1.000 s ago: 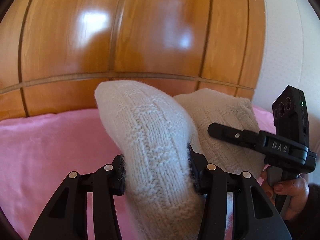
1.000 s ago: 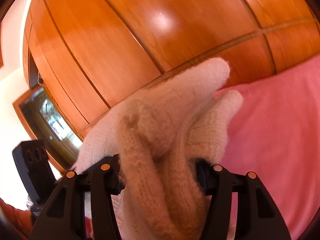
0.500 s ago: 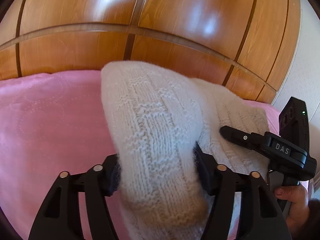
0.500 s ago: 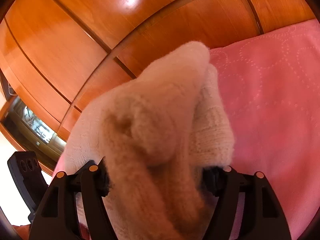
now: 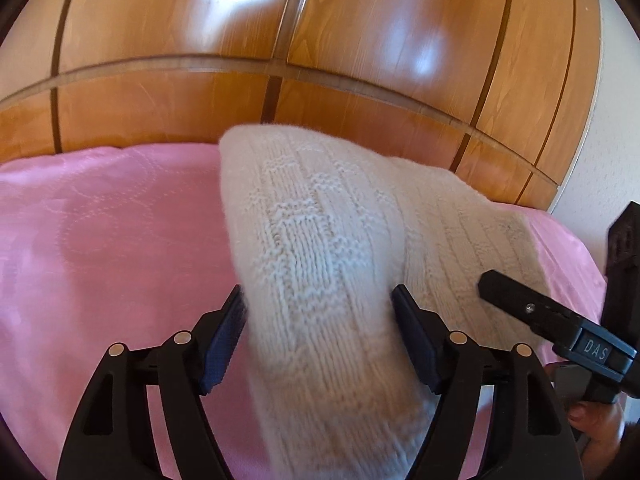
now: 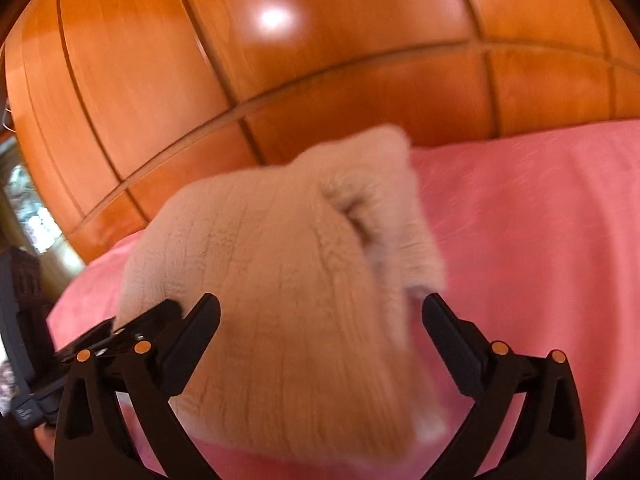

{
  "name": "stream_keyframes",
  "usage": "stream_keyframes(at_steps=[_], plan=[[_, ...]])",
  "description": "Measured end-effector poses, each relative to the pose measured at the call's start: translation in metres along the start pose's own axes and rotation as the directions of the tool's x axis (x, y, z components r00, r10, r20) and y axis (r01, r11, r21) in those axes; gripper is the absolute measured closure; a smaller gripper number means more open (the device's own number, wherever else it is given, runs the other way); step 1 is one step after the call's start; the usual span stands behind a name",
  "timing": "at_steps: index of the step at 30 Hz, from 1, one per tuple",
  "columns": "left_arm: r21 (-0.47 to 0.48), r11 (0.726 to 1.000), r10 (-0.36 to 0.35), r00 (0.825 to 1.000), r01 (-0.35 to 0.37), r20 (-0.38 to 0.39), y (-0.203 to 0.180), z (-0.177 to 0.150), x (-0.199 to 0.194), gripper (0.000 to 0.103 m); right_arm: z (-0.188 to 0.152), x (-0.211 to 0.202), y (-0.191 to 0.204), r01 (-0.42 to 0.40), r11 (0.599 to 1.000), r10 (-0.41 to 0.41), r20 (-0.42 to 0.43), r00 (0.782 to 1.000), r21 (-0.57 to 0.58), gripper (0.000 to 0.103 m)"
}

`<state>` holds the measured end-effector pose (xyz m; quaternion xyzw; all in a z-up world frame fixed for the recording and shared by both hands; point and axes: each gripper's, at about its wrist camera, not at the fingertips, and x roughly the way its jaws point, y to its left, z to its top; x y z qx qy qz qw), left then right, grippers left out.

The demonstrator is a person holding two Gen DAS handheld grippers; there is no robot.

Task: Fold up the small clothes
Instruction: 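Release the folded sweater with both tools and withdraw them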

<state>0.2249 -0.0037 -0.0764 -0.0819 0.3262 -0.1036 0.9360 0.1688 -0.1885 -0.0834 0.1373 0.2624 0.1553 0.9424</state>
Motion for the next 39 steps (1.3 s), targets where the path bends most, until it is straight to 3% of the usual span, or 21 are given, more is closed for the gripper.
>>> stream_keyframes(at_steps=[4, 7, 10, 13, 16, 21, 24, 30, 33, 39], plan=[[-0.001, 1.0, 0.017, 1.0, -0.017, 0.023, -0.001, -0.005, -0.013, 0.03, -0.009, -0.007, -0.017, 0.178, 0.98, -0.175, -0.036, 0.984, 0.09, 0.002], [-0.02, 0.999, 0.036, 0.999, -0.036, 0.025, 0.002, -0.008, -0.017, 0.03, -0.014, -0.012, -0.032, 0.25, 0.955, -0.245, -0.048, 0.968, 0.161, 0.002], [-0.025, 0.998, 0.049, 0.999, -0.049, -0.013, 0.004, -0.009, -0.011, 0.029, -0.013, -0.005, -0.033, 0.262, 0.953, -0.252, -0.079, 0.964, 0.155, 0.002], [-0.044, 0.998, 0.039, 0.997, -0.042, -0.06, 0.009, -0.009, -0.004, 0.024, -0.012, -0.008, -0.032, 0.233, 0.958, -0.228, -0.05, 0.972, 0.168, 0.002], [-0.063, 0.997, 0.043, 0.999, -0.044, -0.022, 0.012, -0.011, -0.014, 0.024, -0.016, -0.022, -0.03, 0.198, 0.961, -0.201, -0.003, 0.98, 0.191, 0.002], [-0.027, 0.997, 0.075, 0.997, -0.074, 0.013, 0.001, -0.02, -0.034, 0.023, -0.024, -0.053, -0.018, 0.2, 0.962, -0.221, 0.096, 0.971, 0.188, 0.002], [-0.016, 0.995, 0.099, 0.994, -0.098, 0.048, -0.003, -0.024, -0.046, 0.015, -0.03, -0.066, -0.008, 0.212, 0.963, -0.235, 0.134, 0.963, 0.164, 0.002], [-0.022, 0.989, 0.145, 0.986, -0.144, 0.08, -0.009, -0.034, -0.068, 0.01, -0.041, -0.083, 0.015, 0.255, 0.963, -0.268, 0.188, 0.945, 0.091, 0.002], [-0.036, 0.983, 0.185, 0.976, -0.182, 0.115, -0.012, -0.039, -0.083, 0.004, -0.047, -0.09, 0.023, 0.271, 0.96, -0.279, 0.204, 0.938, 0.07, 0.002], [-0.032, 0.964, 0.265, 0.943, -0.264, 0.198, -0.023, -0.048, -0.109, 0.004, -0.058, -0.106, 0.032, 0.298, 0.953, -0.302, 0.241, 0.922, 0.055, 0.002]])
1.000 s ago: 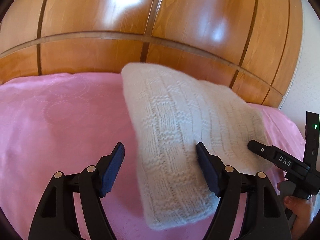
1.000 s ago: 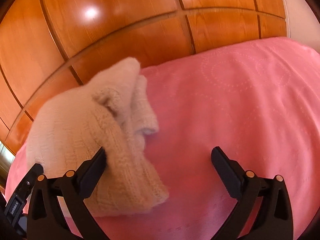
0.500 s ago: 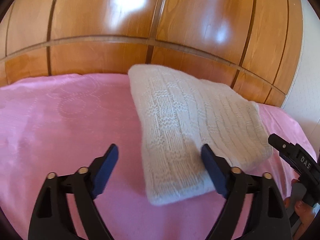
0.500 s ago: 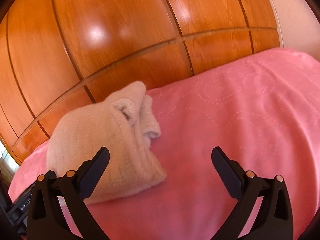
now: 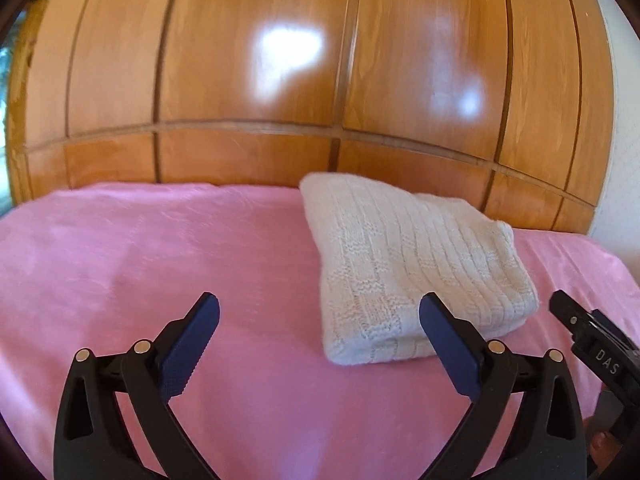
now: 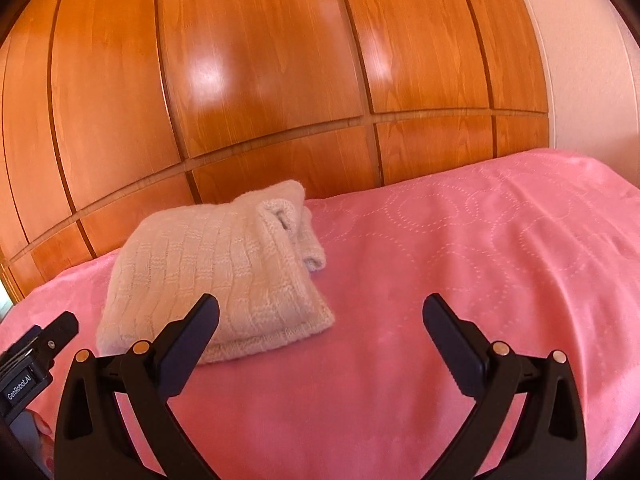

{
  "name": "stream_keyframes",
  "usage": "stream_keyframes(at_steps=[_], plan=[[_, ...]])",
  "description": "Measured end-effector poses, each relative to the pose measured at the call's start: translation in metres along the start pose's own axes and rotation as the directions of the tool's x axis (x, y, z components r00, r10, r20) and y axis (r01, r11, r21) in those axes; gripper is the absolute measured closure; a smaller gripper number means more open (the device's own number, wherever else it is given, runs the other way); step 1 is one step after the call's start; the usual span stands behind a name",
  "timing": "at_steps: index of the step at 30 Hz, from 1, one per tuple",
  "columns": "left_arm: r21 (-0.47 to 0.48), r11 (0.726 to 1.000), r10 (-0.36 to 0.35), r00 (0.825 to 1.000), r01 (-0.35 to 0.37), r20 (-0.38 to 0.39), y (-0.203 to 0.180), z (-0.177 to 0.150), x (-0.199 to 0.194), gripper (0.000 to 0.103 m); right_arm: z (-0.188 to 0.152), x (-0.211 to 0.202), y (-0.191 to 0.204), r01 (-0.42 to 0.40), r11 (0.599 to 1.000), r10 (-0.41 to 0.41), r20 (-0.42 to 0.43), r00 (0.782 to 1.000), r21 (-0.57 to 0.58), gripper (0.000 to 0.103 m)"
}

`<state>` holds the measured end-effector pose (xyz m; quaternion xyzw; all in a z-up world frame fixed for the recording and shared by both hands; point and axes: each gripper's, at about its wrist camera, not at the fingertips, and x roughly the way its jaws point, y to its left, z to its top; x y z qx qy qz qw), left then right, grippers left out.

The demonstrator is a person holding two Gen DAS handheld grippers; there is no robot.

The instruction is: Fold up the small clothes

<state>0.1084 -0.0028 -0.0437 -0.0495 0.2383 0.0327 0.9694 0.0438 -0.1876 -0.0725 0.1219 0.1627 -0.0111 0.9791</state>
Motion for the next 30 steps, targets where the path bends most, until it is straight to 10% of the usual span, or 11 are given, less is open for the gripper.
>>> stream_keyframes(at_steps=[30], plan=[[0.081, 0.993, 0.095, 0.993, -0.09, -0.063, -0.008, -0.012, -0.057, 0.004, -0.008, -0.055, 0.016, -0.003, 0.991, -0.011, -0.102, 0.995, -0.131, 0.002]])
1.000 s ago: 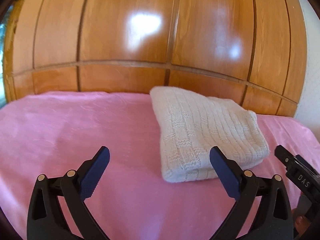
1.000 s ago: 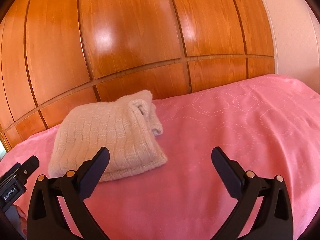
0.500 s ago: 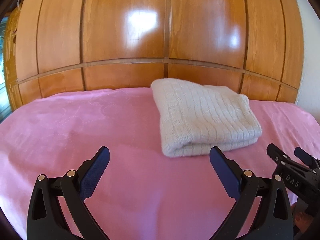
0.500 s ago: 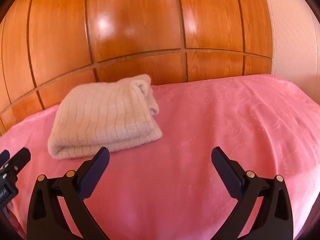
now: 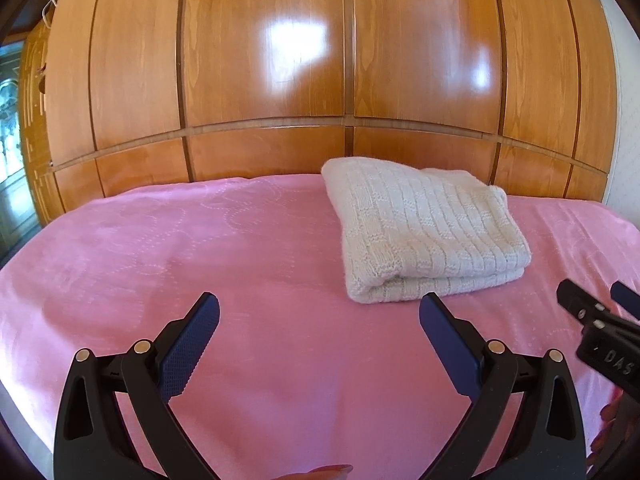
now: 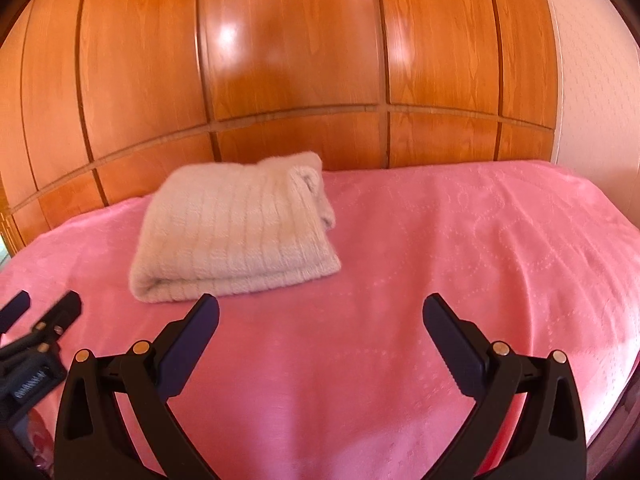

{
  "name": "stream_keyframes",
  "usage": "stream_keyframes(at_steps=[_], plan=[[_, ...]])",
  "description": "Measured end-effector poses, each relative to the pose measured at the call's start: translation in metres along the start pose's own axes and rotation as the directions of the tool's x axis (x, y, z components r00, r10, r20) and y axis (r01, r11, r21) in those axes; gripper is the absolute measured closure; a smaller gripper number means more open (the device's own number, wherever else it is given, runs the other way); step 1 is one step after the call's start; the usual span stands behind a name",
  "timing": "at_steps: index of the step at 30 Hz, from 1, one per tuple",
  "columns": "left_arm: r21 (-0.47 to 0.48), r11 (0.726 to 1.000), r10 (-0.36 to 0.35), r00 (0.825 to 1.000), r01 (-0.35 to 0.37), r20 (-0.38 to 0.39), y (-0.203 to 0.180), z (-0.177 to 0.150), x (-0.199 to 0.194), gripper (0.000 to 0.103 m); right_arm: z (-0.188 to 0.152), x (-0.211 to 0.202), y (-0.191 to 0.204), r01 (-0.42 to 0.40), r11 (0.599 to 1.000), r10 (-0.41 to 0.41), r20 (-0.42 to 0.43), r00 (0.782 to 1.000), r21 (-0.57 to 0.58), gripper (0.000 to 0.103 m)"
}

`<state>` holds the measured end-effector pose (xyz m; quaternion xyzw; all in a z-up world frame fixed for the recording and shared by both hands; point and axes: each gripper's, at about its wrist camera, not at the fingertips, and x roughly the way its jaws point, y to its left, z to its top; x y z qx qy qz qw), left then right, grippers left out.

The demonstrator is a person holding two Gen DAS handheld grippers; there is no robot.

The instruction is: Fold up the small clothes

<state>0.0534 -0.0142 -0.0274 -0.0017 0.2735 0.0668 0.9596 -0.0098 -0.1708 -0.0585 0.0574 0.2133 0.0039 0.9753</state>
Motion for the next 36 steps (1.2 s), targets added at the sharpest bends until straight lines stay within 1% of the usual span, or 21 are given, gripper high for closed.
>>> stream_keyframes(at_steps=[7, 25, 36], plan=[[-0.006, 1.0, 0.001, 1.0, -0.002, -0.003, 0.0008, 0.0042, -0.0022, 0.004, 0.0078, -0.0104, -0.0019, 0.006, 1.0, -0.006, 0.041, 0.999, -0.003, 0.002], [-0.021, 1.0, -0.005, 1.0, 0.004, -0.006, -0.0013, 0.0055, -0.0056, 0.004, 0.0068, -0.0086, -0.0068, 0.006, 1.0, -0.007, 0.026, 1.0, 0.018, 0.002], [-0.014, 1.0, -0.002, 1.0, 0.002, -0.011, -0.0062, 0.0043, -0.0066, 0.004, 0.0061, -0.0064, -0.0098, 0.008, 0.999, -0.009, 0.015, 1.0, 0.031, 0.002]])
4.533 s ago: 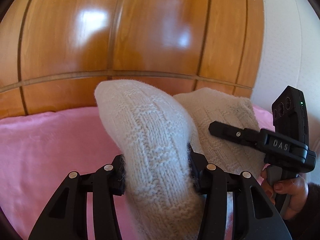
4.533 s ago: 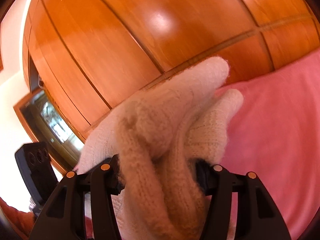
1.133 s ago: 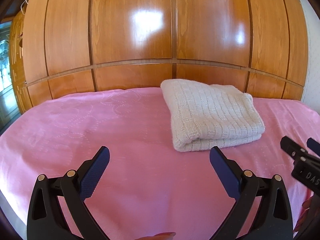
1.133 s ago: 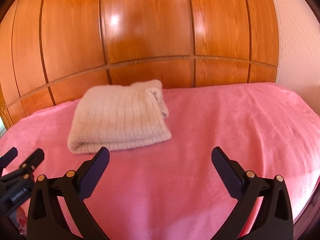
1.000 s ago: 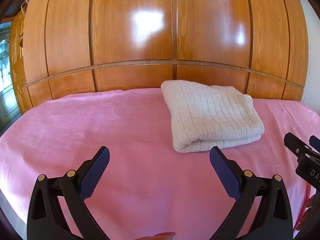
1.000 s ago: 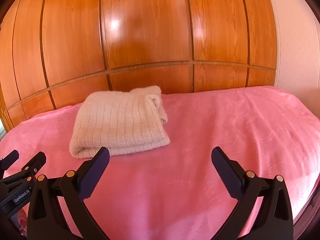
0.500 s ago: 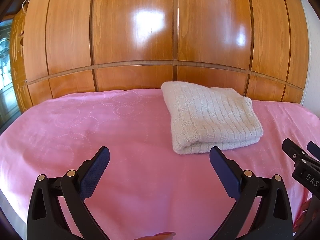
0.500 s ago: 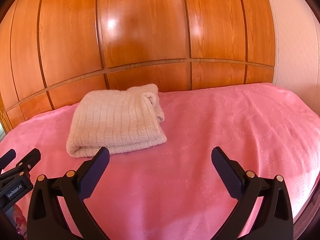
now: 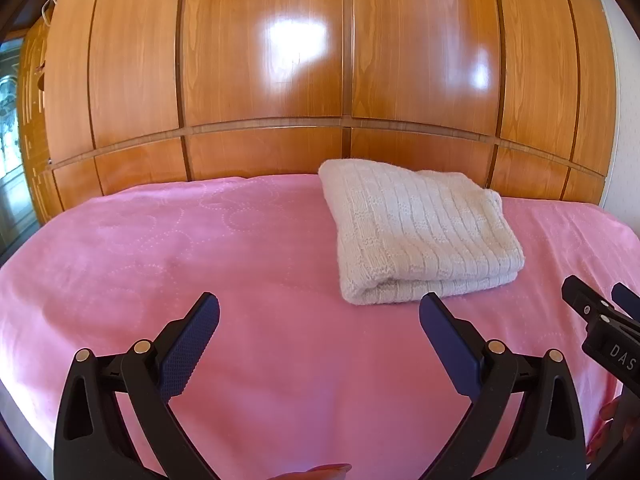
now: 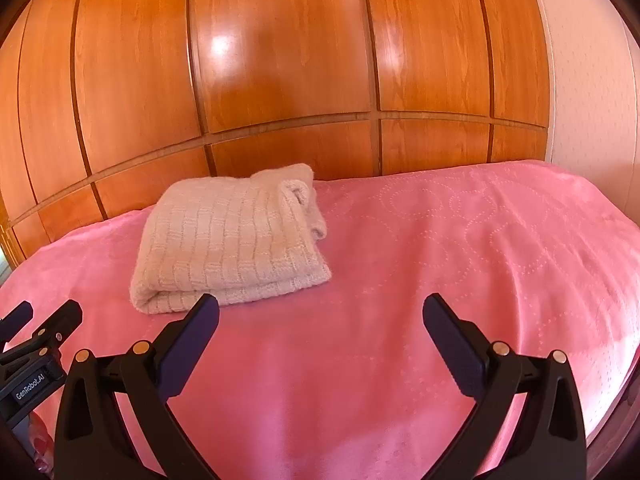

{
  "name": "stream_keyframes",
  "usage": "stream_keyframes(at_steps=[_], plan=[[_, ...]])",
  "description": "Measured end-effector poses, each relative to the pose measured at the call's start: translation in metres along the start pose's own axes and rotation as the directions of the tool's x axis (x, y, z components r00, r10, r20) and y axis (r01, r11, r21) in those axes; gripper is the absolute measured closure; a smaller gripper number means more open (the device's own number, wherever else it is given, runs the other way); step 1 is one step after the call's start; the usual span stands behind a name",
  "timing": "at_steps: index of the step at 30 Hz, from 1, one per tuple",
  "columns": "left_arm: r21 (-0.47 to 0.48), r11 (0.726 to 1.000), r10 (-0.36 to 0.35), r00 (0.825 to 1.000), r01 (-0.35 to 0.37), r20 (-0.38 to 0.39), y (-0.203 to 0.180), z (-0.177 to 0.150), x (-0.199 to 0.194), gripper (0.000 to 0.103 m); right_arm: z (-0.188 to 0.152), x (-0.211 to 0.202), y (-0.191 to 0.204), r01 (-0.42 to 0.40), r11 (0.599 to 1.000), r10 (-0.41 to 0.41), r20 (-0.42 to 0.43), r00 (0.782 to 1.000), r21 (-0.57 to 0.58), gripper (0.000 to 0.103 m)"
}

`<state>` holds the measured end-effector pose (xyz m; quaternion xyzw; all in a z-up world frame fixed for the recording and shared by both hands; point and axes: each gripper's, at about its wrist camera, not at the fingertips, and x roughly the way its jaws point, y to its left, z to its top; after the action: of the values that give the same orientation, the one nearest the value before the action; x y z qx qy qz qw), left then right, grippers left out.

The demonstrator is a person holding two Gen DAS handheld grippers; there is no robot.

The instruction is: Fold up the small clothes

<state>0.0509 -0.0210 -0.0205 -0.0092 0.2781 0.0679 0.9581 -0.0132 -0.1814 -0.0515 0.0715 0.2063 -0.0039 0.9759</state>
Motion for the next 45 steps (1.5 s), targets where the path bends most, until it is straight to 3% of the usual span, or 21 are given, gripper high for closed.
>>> stream_keyframes(at_steps=[33, 45], plan=[[0.021, 1.0, 0.003, 1.0, -0.003, -0.018, -0.0033, -0.0021, 0.0017, 0.004, -0.0027, 0.0048, 0.0001, 0.003, 1.0, -0.003, -0.018, 1.0, -0.001, 0.002], [0.039, 0.998, -0.048, 0.998, 0.05, -0.049, -0.0078, -0.0032, 0.0024, 0.004, -0.0032, 0.0052, -0.0019, 0.003, 1.0, -0.003, -0.024, 1.0, 0.001, 0.002]])
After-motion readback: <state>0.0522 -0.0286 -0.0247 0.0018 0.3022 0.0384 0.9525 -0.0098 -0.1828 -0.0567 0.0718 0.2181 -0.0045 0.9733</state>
